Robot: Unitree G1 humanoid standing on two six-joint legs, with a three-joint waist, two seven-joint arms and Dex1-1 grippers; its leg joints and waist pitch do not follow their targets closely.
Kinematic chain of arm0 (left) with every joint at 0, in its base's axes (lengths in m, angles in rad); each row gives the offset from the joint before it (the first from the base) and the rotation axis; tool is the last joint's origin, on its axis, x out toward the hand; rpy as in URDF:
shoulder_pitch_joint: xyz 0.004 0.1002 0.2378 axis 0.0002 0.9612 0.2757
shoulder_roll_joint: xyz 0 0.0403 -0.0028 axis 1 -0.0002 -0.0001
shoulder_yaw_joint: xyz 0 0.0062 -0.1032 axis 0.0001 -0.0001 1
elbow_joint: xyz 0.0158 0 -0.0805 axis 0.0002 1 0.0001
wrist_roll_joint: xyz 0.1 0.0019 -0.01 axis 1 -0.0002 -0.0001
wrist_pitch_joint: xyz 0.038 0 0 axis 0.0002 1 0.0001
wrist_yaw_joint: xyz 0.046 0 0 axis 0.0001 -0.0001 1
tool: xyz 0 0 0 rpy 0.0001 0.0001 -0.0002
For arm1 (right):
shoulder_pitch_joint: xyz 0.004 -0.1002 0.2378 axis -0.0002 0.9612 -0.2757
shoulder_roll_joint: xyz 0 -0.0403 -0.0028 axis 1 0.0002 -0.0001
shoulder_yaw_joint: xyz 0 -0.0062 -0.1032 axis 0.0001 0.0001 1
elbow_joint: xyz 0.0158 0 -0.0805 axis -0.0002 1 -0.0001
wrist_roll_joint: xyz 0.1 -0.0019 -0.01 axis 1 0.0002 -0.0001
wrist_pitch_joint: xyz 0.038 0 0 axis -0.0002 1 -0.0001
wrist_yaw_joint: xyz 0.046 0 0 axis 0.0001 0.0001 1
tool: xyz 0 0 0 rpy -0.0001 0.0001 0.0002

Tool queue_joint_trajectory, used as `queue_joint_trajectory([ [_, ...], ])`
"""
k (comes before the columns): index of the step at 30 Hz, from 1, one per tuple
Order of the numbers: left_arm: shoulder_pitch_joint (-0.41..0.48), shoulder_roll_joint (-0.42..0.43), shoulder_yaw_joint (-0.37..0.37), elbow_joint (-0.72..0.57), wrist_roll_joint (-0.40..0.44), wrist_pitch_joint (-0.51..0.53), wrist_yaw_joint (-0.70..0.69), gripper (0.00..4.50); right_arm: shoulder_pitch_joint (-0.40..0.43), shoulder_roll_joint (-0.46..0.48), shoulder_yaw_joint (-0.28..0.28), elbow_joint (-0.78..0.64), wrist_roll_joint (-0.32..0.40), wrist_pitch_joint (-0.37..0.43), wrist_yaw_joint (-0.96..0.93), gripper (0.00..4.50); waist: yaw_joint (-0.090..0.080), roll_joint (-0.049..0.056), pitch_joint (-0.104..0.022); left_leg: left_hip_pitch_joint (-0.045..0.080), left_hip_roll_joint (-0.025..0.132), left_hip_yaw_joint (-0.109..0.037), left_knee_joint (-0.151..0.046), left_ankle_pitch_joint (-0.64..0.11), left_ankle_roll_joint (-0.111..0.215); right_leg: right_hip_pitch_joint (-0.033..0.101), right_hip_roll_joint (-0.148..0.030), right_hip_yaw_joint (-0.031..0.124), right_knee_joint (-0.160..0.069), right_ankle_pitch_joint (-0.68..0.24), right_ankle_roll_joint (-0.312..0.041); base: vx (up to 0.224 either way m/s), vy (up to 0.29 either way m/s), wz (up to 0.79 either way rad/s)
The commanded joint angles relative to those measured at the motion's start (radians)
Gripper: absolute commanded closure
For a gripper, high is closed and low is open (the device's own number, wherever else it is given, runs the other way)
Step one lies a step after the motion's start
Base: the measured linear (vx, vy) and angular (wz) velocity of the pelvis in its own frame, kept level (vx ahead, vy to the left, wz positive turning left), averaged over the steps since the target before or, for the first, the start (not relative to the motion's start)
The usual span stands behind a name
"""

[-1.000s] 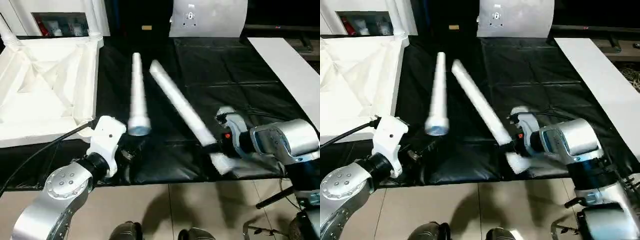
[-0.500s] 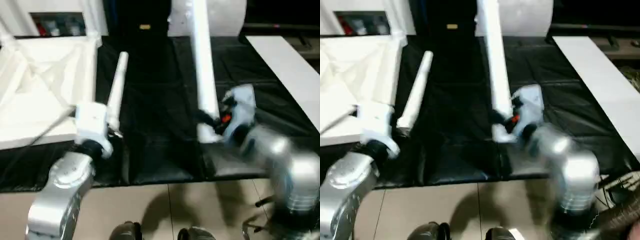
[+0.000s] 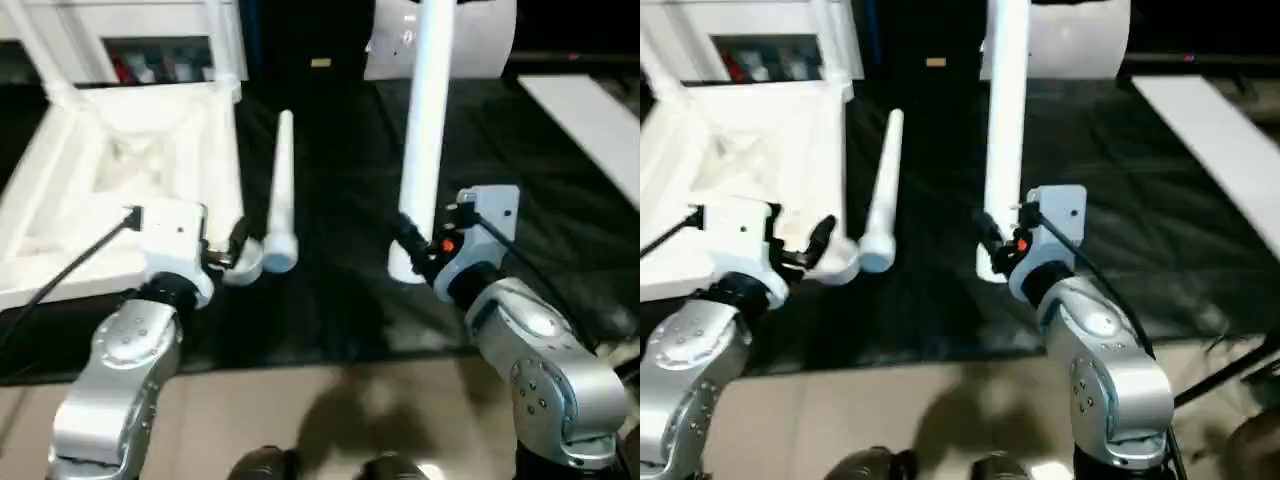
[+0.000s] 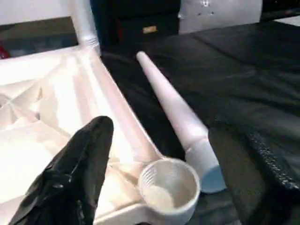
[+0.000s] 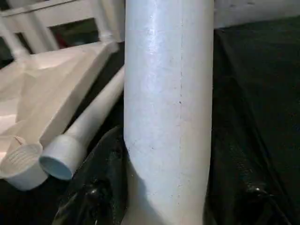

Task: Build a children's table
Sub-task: Move to table

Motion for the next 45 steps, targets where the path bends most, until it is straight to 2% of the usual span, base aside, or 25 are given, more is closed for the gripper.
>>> queue_joint_trajectory([
  [1,0.002,0.009,0.015,-0.012,0.011,-0.001,0.007,0.89,-0.008,0.010,0.019,-0.022,0.010,-0.019,0.002,2.61,0.005,-0.027,-0.038,-0.006,0.067,-0.030,-0.027,-0.119,-0.114,0.082,-0.207,0.134,-0.224,-0.480,-0.079,-0.098,0.247,-0.21],
  [2,0.010,0.009,0.020,-0.017,0.013,0.002,0.009,0.89,-0.004,0.010,0.029,-0.021,0.010,-0.017,0.008,2.61,0.004,-0.028,-0.036,0.029,0.093,-0.014,-0.114,-0.071,-0.072,0.098,-0.176,0.103,-0.237,-0.487,-0.190,-0.084,0.303,-0.09],
  [3,0.008,0.009,0.028,-0.022,0.032,0.015,0.029,0.89,-0.005,0.012,0.030,-0.020,0.019,-0.006,0.014,2.61,-0.001,0.002,-0.045,0.057,0.123,-0.004,-0.230,-0.029,0.008,0.107,-0.114,0.074,-0.222,-0.402,-0.259,-0.084,0.303,-0.09],
  [4,0.008,0.009,0.028,-0.022,0.033,0.016,0.030,0.89,-0.005,0.012,0.030,-0.020,0.020,-0.005,0.014,2.61,-0.017,0.022,-0.047,0.097,0.128,0.001,-0.285,-0.008,0.043,0.071,-0.037,0.034,-0.193,-0.339,-0.245,-0.083,0.330,0.13],
  [5,0.003,0.010,0.034,-0.025,0.040,0.030,0.039,0.89,-0.008,0.012,0.033,-0.019,0.025,0.002,0.017,2.61,-0.062,0.073,-0.056,0.145,0.188,-0.053,-0.362,-0.118,0.054,0.007,0.055,-0.010,-0.031,-0.075,-0.137,-0.047,0.167,0.14],
  [6,-0.001,0.010,0.039,-0.025,0.044,0.034,0.046,0.89,-0.010,0.012,0.035,-0.017,0.028,0.004,0.020,2.61,-0.059,0.071,-0.055,0.139,0.196,-0.059,-0.359,-0.136,0.009,0.013,0.048,-0.012,-0.045,-0.007,-0.108,-0.085,0.342,0.18],
  [7,-0.008,0.013,0.040,-0.024,0.060,0.039,0.056,0.89,-0.013,0.000,0.051,-0.011,0.022,-0.002,0.024,2.61,-0.046,0.087,-0.044,0.140,0.153,-0.149,-0.368,-0.126,-0.046,0.031,0.053,-0.027,-0.061,0.009,-0.076,-0.077,0.290,0.22],
  [8,-0.013,0.009,0.044,-0.020,0.068,0.037,0.067,0.89,-0.017,-0.011,0.069,-0.002,0.014,-0.009,0.029,2.61,-0.041,0.078,-0.042,0.141,0.163,-0.165,-0.374,-0.165,-0.106,0.023,0.043,-0.012,-0.061,0.001,-0.064,-0.100,0.366,0.56],
  [9,-0.015,0.001,0.051,-0.016,0.064,0.029,0.071,0.89,-0.019,-0.018,0.081,0.005,0.010,-0.015,0.030,2.61,-0.048,0.080,-0.048,0.161,0.190,-0.234,-0.395,-0.211,-0.177,0.031,0.035,0.005,-0.053,-0.050,-0.056,-0.061,0.191,0.53],
  [10,-0.015,0.001,0.051,-0.016,0.063,0.030,0.071,0.89,-0.019,-0.018,0.081,0.006,0.010,-0.016,0.030,2.61,-0.054,0.076,-0.047,0.169,0.204,-0.271,-0.409,-0.231,-0.170,0.029,0.043,0.013,-0.036,-0.101,-0.055,-0.052,0.129,0.71],
  [11,-0.014,-0.005,0.052,-0.017,0.060,0.033,0.074,0.89,-0.020,-0.017,0.081,0.010,0.012,-0.020,0.031,2.61,-0.052,0.068,-0.060,0.182,0.202,-0.302,-0.404,-0.224,-0.113,0.019,0.052,0.029,-0.013,-0.149,-0.064,-0.028,0.053,0.37],
  [12,-0.014,-0.008,0.053,-0.017,0.059,0.032,0.075,0.89,-0.020,-0.015,0.080,0.012,0.014,-0.021,0.032,2.61,-0.043,0.066,-0.055,0.153,0.169,-0.304,-0.421,-0.272,-0.102,0.029,0.060,0.043,0.001,-0.148,-0.094,-0.059,0.063,0.73],
  [13,-0.014,-0.013,0.051,-0.021,0.052,0.037,0.072,0.89,-0.023,-0.014,0.077,0.017,0.017,-0.025,0.034,2.61,-0.035,0.067,-0.055,0.151,0.176,-0.273,-0.418,-0.298,-0.105,0.027,0.055,0.052,-0.003,-0.113,-0.095,-0.058,-0.011,0.69],
  [14,-0.016,-0.008,0.032,-0.029,0.062,0.063,0.070,0.89,-0.032,-0.006,0.059,0.029,0.025,-0.028,0.034,2.61,-0.013,0.057,-0.054,0.118,0.147,-0.200,-0.422,-0.360,-0.060,0.046,0.028,0.074,-0.045,-0.029,-0.085,-0.101,-0.060,0.80],
  [16,-0.020,-0.011,0.022,-0.031,0.059,0.078,0.064,0.89,-0.039,-0.016,0.057,0.038,0.024,-0.028,0.041,2.61,0.000,0.027,-0.057,0.089,0.091,-0.165,-0.394,-0.351,-0.039,0.072,-0.018,0.116,-0.126,-0.082,-0.093,-0.072,-0.105,0.29],
  [17,-0.021,-0.013,0.019,-0.031,0.057,0.078,0.060,0.89,-0.041,-0.025,0.058,0.042,0.024,-0.031,0.044,2.61,0.022,0.004,-0.055,0.060,0.071,-0.083,-0.298,-0.207,-0.027,0.092,-0.137,0.163,-0.220,-0.216,-0.109,-0.052,-0.160,0.09],
  [18,-0.024,-0.017,0.016,-0.031,0.053,0.078,0.054,0.89,-0.044,-0.034,0.056,0.046,0.025,-0.034,0.047,2.61,0.046,-0.013,-0.059,0.060,0.084,-0.035,-0.253,-0.001,0.004,0.093,-0.137,0.176,-0.222,-0.205,-0.018,-0.052,-0.160,0.09],
  [19,-0.026,-0.021,0.014,-0.029,0.050,0.075,0.049,0.89,-0.047,-0.044,0.049,0.052,0.028,-0.039,0.047,2.61,0.053,-0.004,-0.054,0.051,0.097,-0.026,-0.258,0.050,0.013,0.097,-0.135,0.178,-0.213,-0.179,-0.005,-0.045,-0.114,0.06],
  [20,-0.027,-0.025,0.015,-0.027,0.048,0.072,0.049,0.89,-0.047,-0.046,0.044,0.054,0.029,-0.040,0.046,2.61,0.056,0.000,-0.053,0.041,0.117,-0.006,-0.292,0.112,0.006,0.109,-0.094,0.143,-0.193,-0.109,-0.010,-0.042,-0.063,0.08],
  [21,-0.027,-0.025,0.016,-0.025,0.046,0.070,0.046,0.89,-0.046,-0.047,0.042,0.054,0.031,-0.039,0.046,2.61,0.051,0.012,-0.066,0.069,0.153,0.015,-0.321,0.108,-0.009,0.088,-0.052,0.109,-0.174,-0.010,-0.053,-0.042,-0.063,0.08],
  [23,-0.030,-0.017,0.013,-0.022,0.046,0.063,0.034,0.89,-0.046,-0.045,0.036,0.053,0.039,-0.034,0.049,2.61,0.027,0.028,-0.063,0.074,0.186,0.017,-0.352,0.013,-0.055,0.080,-0.029,0.077,-0.151,0.029,-0.116,0.000,0.000,0.00],
  [26,-0.053,-0.017,0.019,-0.020,0.013,0.072,-0.001,0.89,-0.066,-0.015,-0.009,0.051,0.125,0.019,0.074,2.61,0.010,0.023,-0.060,0.074,0.183,0.027,-0.355,-0.100,-0.041,0.086,-0.051,0.088,-0.158,0.024,-0.178,0.000,0.000,0.00],
  [32,-0.120,-0.097,0.095,-0.030,-0.222,0.103,-0.122,0.72,-0.116,-0.037,-0.097,0.102,0.332,0.073,0.226,2.61,0.013,0.030,-0.066,0.080,0.192,0.047,-0.349,-0.054,-0.021,0.089,-0.055,0.085,-0.160,0.047,-0.207,0.000,0.000,0.00],
  [38,-0.313,-0.167,0.194,0.076,-0.501,0.203,-0.227,0.72,-0.156,-0.112,-0.194,0.251,0.564,0.128,0.492,2.61,0.034,0.014,-0.076,0.077,0.184,0.078,-0.330,0.020,0.034,0.090,-0.056,0.079,-0.158,0.110,-0.241,0.000,0.000,0.00],
  [45,-0.427,-0.220,0.287,0.173,-0.683,0.262,-0.208,0.72,-0.190,-0.165,-0.200,0.293,0.638,0.166,0.583,2.61,0.042,0.005,-0.082,0.077,0.194,0.087,-0.331,0.045,0.064,0.088,-0.061,0.077,-0.159,0.076,-0.237,0.000,0.000,0.00],
])
